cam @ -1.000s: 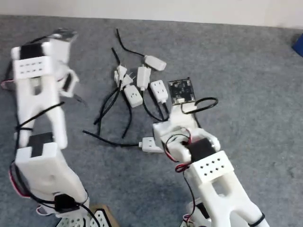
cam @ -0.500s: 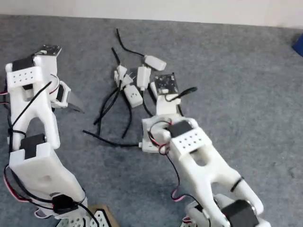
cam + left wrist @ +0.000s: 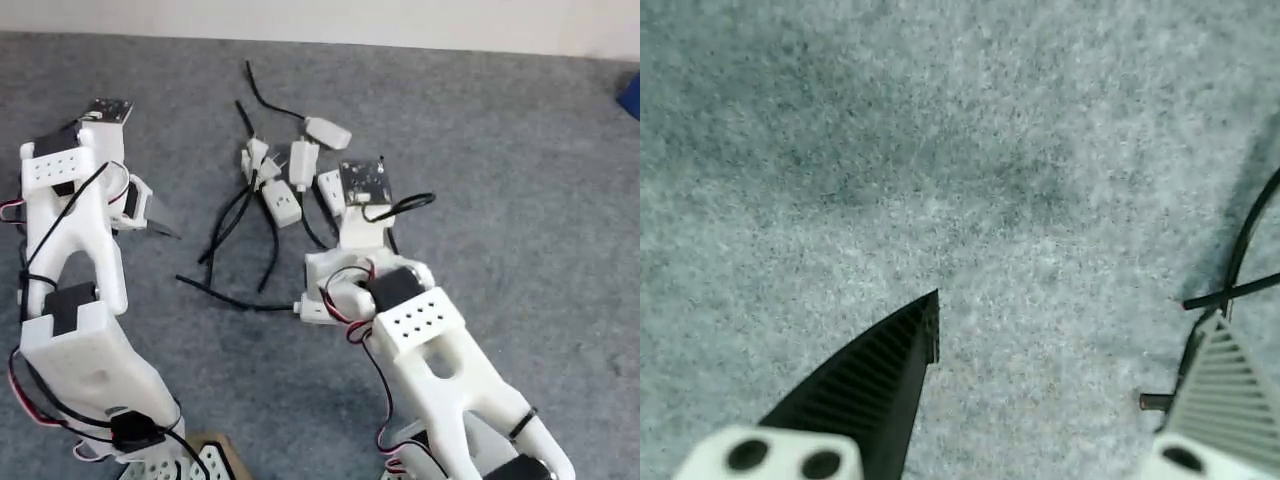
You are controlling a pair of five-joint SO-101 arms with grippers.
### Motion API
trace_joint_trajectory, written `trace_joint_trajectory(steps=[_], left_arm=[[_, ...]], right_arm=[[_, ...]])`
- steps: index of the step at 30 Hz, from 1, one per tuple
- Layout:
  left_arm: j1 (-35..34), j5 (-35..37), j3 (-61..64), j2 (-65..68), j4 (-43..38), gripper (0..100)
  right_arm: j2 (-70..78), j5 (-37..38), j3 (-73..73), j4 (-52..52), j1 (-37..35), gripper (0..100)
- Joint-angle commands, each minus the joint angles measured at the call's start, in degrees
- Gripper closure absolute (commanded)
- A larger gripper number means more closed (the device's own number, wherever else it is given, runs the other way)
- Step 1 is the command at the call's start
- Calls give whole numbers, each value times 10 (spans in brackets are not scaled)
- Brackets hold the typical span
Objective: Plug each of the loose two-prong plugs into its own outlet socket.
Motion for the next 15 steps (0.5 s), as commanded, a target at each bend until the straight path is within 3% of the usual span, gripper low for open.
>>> trace_joint_trajectory(steps=[1, 15], left_arm=[[16, 6, -4, -3, -6, 620], [16, 6, -3, -3, -6, 620]], right_arm=[[-28, 8, 11, 4, 10, 993], [-28, 37, 26, 0, 10, 993]])
